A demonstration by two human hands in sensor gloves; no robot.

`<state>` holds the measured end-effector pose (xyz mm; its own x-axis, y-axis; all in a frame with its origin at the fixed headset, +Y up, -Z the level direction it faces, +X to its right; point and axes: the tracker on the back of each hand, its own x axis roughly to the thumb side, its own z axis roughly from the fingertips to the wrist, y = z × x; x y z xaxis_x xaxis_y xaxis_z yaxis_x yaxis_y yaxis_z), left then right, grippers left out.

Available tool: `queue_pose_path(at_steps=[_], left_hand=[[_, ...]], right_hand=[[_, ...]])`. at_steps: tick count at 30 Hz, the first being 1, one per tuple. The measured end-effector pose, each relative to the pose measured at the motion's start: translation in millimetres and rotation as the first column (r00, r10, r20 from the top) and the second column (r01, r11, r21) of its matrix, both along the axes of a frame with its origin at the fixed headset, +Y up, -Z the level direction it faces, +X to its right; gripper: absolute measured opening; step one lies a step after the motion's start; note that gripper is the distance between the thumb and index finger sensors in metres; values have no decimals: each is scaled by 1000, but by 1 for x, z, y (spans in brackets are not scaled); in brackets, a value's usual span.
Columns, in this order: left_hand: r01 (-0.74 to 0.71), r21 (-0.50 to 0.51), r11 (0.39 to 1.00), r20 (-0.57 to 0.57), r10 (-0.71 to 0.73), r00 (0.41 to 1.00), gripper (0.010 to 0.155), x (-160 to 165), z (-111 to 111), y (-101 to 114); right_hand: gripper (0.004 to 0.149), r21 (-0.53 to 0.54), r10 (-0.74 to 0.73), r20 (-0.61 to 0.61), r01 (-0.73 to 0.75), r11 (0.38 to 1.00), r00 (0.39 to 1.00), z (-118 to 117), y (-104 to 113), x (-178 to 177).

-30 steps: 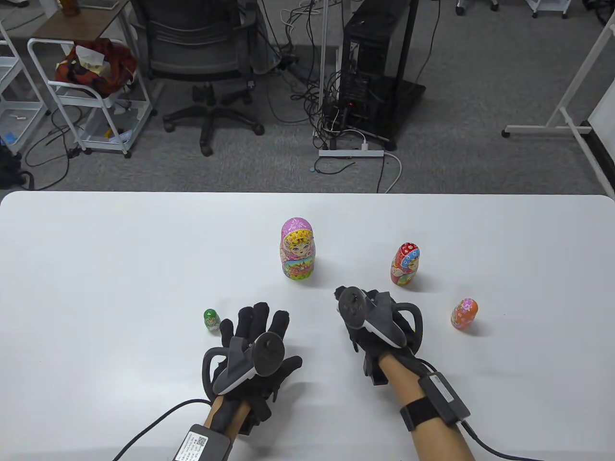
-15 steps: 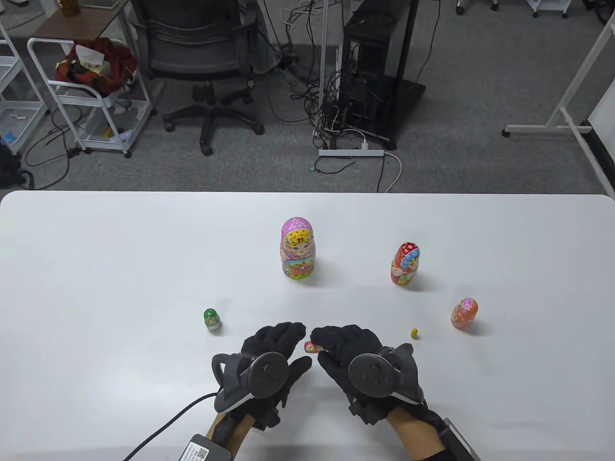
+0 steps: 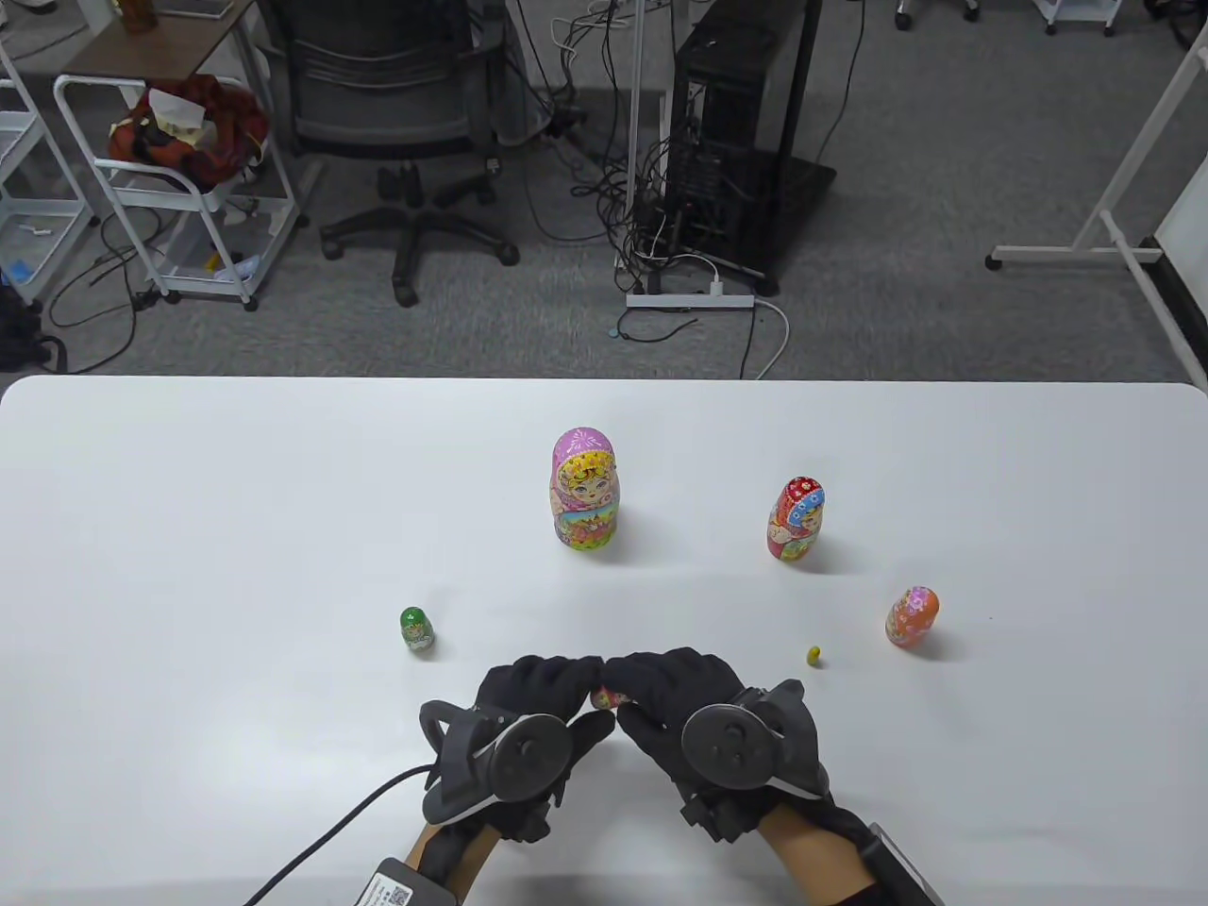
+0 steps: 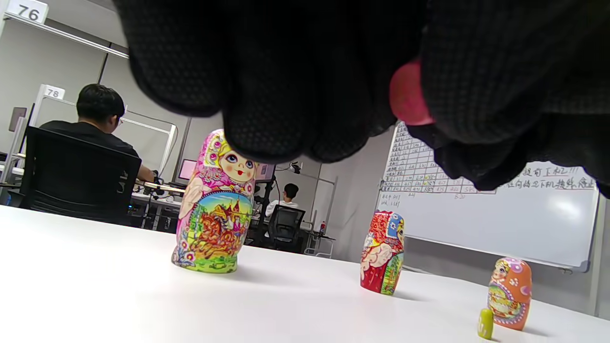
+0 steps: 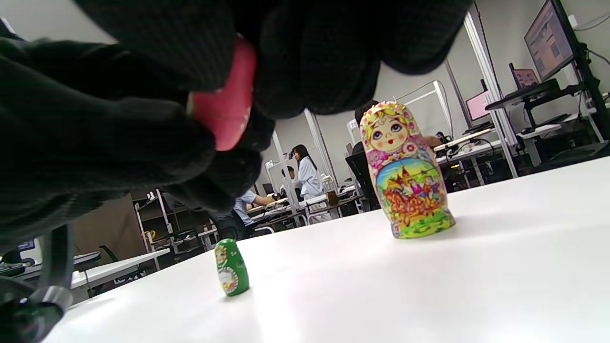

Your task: Nest individual Russian dolls into a nested set

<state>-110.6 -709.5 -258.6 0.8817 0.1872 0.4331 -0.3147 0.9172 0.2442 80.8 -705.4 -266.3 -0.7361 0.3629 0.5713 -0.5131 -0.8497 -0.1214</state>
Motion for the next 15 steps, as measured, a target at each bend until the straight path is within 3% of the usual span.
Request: queue_pose_path(at_steps=[2,15], left_hand=[[6,28,1000,-3,-6,1000,60,0,1,0],[-129,-42,991,-88,125,988,59,-8,-2,3]], right_hand=[[49,17,4,1,-4,1000,1000,1,1,-1],[49,57,-50,70,46,997,996,2,5,1]])
